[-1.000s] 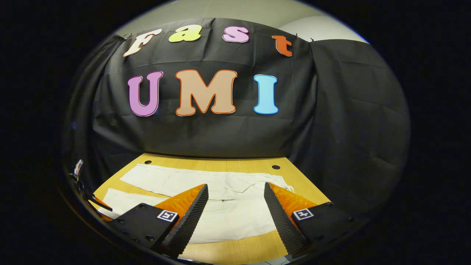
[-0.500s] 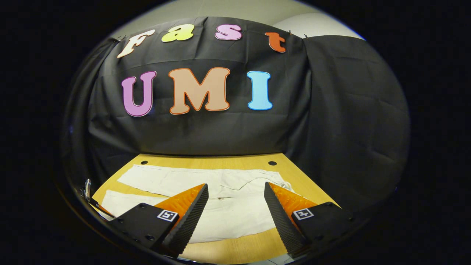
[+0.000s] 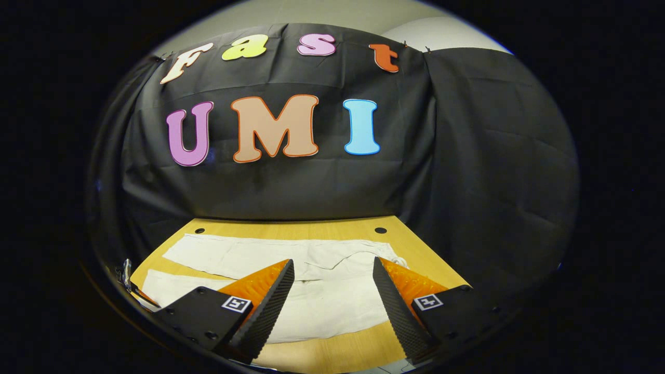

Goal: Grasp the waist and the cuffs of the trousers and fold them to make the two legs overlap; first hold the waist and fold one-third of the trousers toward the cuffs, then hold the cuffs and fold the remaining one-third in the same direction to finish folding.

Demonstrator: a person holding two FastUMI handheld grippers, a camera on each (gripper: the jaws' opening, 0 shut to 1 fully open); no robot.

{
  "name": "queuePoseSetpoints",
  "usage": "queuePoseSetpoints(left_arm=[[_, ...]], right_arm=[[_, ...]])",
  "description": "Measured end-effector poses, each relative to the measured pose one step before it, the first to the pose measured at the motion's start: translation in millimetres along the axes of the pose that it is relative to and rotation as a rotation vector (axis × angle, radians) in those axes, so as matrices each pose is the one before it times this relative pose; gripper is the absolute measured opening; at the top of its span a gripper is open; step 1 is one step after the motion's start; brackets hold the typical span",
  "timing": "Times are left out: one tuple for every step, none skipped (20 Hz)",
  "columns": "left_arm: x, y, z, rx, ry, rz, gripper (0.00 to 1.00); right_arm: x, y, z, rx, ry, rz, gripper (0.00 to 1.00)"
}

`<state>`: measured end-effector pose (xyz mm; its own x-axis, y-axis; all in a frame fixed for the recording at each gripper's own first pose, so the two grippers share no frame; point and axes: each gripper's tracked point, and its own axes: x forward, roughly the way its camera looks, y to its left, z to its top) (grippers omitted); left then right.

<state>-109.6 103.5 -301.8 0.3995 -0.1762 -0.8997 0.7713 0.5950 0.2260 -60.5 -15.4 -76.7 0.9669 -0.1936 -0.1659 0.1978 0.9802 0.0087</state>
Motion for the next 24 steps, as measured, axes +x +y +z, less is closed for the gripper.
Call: queuePoseSetpoints(left_arm=[[-0.85,0.06,-1.00,-0.00681,0.01076,-0.00082,0.73],[0.10,0.99,0.16,-0.00724,0.01078,0.00259,0.72],[0.13,1.95,0.64,-0.01183,0.01010,0.00324,0.69],[0.56,3.22,-0.31,-0.01375,0.01453,0.00415,0.62],[0.40,2.39,1.42,-0.01061,0.01451,0.00248,0.58],[-0.41,4.47,-1.22,-0.00616,0.01298,0.00483,0.48],[-0.48,4.92,0.44,-0.00415,0.00953,0.01012,0.41],[1.90,7.14,1.11,-0.00747,0.00412,0.01229,0.24],[1.47,2.72,0.88,-0.01455,0.00203,-0.00162,0.13],[0.40,0.01,0.08,-0.01898,0.00715,-0.00800,0.03],[0.65,-0.76,1.74,-0.01814,0.00005,-0.01370,0.00],[-0.33,0.83,-0.31,-0.01750,0.00387,-0.00974,0.00],[-0.12,0.77,1.00,-0.01496,0.00137,-0.00549,0.00],[0.28,1.25,0.95,-0.01264,0.00210,-0.00123,0.00],[0.30,1.14,0.67,-0.00758,0.00546,0.00195,0.00],[1.09,0.18,-0.05,-0.00161,0.00677,0.00234,0.00],[-0.63,0.80,0.66,0.00442,0.00581,0.00761,0.00],[0.78,1.11,-0.39,0.00698,0.00586,0.00820,0.00],[0.27,0.90,0.25,0.00469,0.00618,0.00946,0.00],[-0.59,0.41,-0.36,0.00302,0.00457,0.01024,0.00],[0.16,0.32,0.38,0.00008,0.00591,0.01004,0.00],[0.50,0.17,0.13,-0.00126,0.00325,0.00973,0.00],[-0.37,-0.52,0.21,-0.00225,0.00426,0.00837,0.00],[0.19,0.18,0.12,-0.00451,0.00245,0.00773,0.00]], right_arm=[[1.01,-2.62,0.12,-0.00178,0.00130,-0.00077,0.98],[1.23,-2.31,-1.43,-0.00150,0.00275,0.00079,0.98],[1.13,-1.96,-0.07,-0.00066,0.00305,0.00277,0.98],[1.09,-2.74,-2.35,-0.00021,0.00436,0.00392,0.98],[2.06,-2.26,-0.82,0.00005,0.00584,0.00469,0.98],[1.40,-0.74,-1.86,-0.00081,0.00483,0.00690,0.98],[1.55,-0.77,-1.00,-0.00389,0.00521,0.00938,0.97],[1.65,-2.01,-1.36,-0.00943,0.00528,0.01019,0.98],[1.70,-1.08,-1.01,-0.01542,0.00532,0.01036,0.98],[1.94,-2.18,-1.68,-0.01792,0.00567,0.01055,0.98],[1.21,-1.90,-1.58,-0.01957,0.00410,0.01249,0.98],[1.03,-2.11,-2.24,-0.02229,0.00351,0.01317,0.98],[2.45,-1.99,-2.15,-0.02344,0.00587,0.01511,0.98],[3.02,-2.03,-4.96,-0.02162,0.00859,0.01650,0.98],[2.31,-1.63,-3.65,-0.01810,0.01186,0.02216,0.98],[2.91,-0.66,-7.03,-0.02479,0.01644,0.02344,0.98],[3.79,-2.08,-8.16,-0.03620,0.02070,0.02268,0.98],[4.88,-1.77,-8.73,-0.04198,0.02152,0.02509,0.98],[4.20,-1.15,-7.68,-0.04073,0.02324,0.03262,0.98],[3.85,1.69,-9.90,-0.03947,0.02108,0.03841,0.98],[4.12,0.13,-8.71,-0.03959,0.02763,0.03972,0.98],[7.25,0.68,-12.87,-0.04172,0.03066,0.04290,0.98],[6.45,-0.53,-9.92,-0.04231,0.03160,0.04205,0.98],[7.84,-1.17,-13.59,-0.04126,0.03864,0.04051,0.98]])
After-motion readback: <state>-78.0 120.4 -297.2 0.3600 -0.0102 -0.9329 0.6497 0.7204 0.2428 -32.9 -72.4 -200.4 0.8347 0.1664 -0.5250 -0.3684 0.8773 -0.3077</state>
